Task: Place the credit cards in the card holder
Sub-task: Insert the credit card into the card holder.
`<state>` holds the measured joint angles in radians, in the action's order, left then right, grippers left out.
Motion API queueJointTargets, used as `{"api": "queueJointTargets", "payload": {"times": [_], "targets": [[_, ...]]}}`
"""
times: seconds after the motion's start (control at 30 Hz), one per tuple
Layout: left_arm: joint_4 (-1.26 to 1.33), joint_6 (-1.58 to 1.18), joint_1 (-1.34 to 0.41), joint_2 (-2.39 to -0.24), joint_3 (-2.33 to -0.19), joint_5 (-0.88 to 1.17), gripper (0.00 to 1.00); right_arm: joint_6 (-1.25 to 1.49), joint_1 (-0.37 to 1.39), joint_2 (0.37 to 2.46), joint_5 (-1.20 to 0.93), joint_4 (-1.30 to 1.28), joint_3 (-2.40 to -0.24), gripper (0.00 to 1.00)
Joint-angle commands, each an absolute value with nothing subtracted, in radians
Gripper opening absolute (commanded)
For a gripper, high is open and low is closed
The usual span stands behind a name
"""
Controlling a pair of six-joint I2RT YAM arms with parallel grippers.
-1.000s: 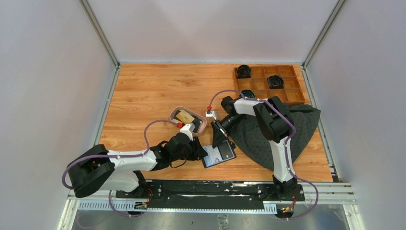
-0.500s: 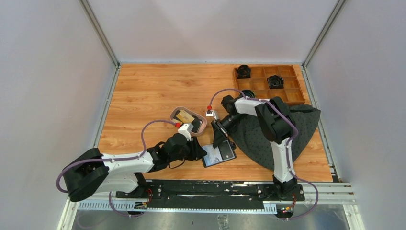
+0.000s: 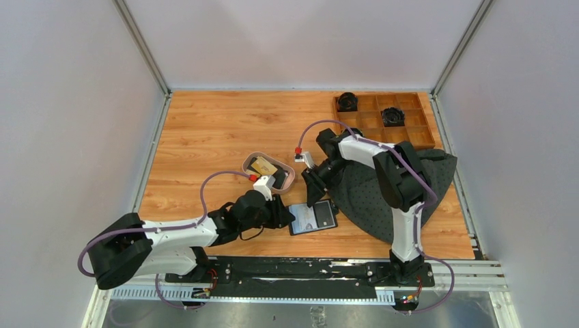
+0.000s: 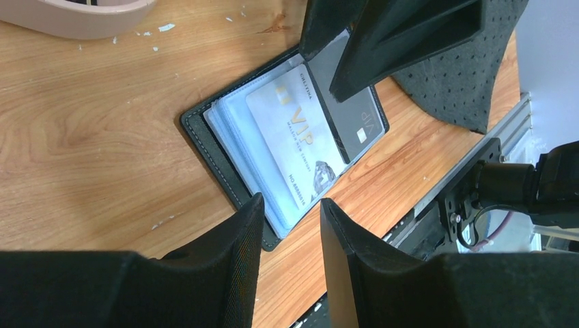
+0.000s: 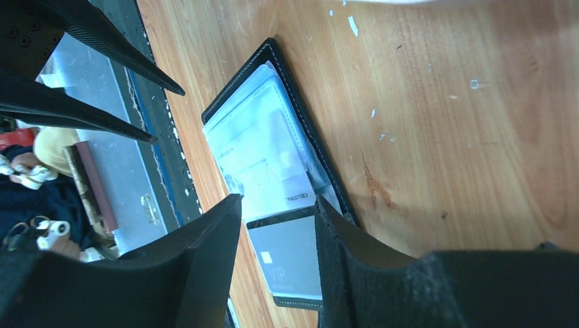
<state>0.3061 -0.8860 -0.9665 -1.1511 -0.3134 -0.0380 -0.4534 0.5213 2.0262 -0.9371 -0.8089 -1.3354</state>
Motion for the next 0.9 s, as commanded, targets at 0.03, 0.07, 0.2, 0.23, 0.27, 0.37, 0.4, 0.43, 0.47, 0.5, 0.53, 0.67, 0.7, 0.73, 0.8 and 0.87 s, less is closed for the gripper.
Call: {"api": "queueJointTargets", "payload": {"times": [0.03, 0.07, 0.2, 0.23, 0.27, 0.37, 0.4, 0.43, 0.47, 0.5, 0.53, 0.67, 0.7, 0.73, 0.8, 0.87], "targets": [[0.317, -0.860, -0.974, -1.124, -0.298, -0.051, 0.39, -0.512, 0.539, 1.951, -0.887, -0.828, -1.325, 0.48], [0.318, -0.857, -0.974, -1.119, -0.298, -0.050, 0.39, -0.518, 0.540, 1.945, -0.889, -0.828, -1.323, 0.48], [0.321, -0.821, -0.974, -1.076, -0.296, -0.044, 0.39, -0.591, 0.540, 1.884, -0.882, -0.854, -1.313, 0.47], [0.322, -0.812, -0.974, -1.059, -0.295, -0.049, 0.39, -0.618, 0.540, 1.852, -0.878, -0.856, -1.302, 0.47], [0.322, -0.799, -0.974, -1.039, -0.292, -0.055, 0.41, -0.650, 0.540, 1.817, -0.872, -0.853, -1.284, 0.46], [0.335, -0.784, -0.974, -0.988, -0.281, -0.071, 0.51, -0.708, 0.540, 1.692, -0.874, -0.788, -1.204, 0.40], [0.347, -0.784, -0.974, -0.976, -0.274, -0.072, 0.55, -0.728, 0.540, 1.646, -0.883, -0.753, -1.167, 0.39], [0.362, -0.785, -0.974, -0.964, -0.269, -0.071, 0.57, -0.751, 0.540, 1.605, -0.892, -0.715, -1.124, 0.37], [0.374, -0.785, -0.974, -0.957, -0.265, -0.069, 0.58, -0.769, 0.540, 1.561, -0.897, -0.671, -1.082, 0.36], [0.383, -0.787, -0.974, -0.951, -0.263, -0.066, 0.58, -0.819, 0.540, 1.510, -0.907, -0.634, -1.022, 0.35], [0.390, -0.790, -0.974, -0.946, -0.261, -0.065, 0.58, -0.873, 0.541, 1.482, -0.913, -0.605, -0.979, 0.33], [0.455, -0.807, -0.974, -0.957, -0.236, -0.063, 0.55, -1.143, 0.548, 1.434, -0.933, -0.579, -0.882, 0.16], [0.478, -0.814, -0.974, -0.967, -0.228, -0.064, 0.54, -1.201, 0.554, 1.433, -0.930, -0.581, -0.870, 0.12], [0.502, -0.821, -0.974, -0.979, -0.219, -0.066, 0.53, -1.247, 0.560, 1.436, -0.915, -0.581, -0.863, 0.10], [0.549, -0.834, -0.974, -1.008, -0.208, -0.065, 0.50, -1.310, 0.579, 1.456, -0.868, -0.578, -0.856, 0.08], [0.581, -0.842, -0.973, -1.048, -0.205, -0.059, 0.48, -1.310, 0.595, 1.488, -0.825, -0.562, -0.863, 0.05]]}}
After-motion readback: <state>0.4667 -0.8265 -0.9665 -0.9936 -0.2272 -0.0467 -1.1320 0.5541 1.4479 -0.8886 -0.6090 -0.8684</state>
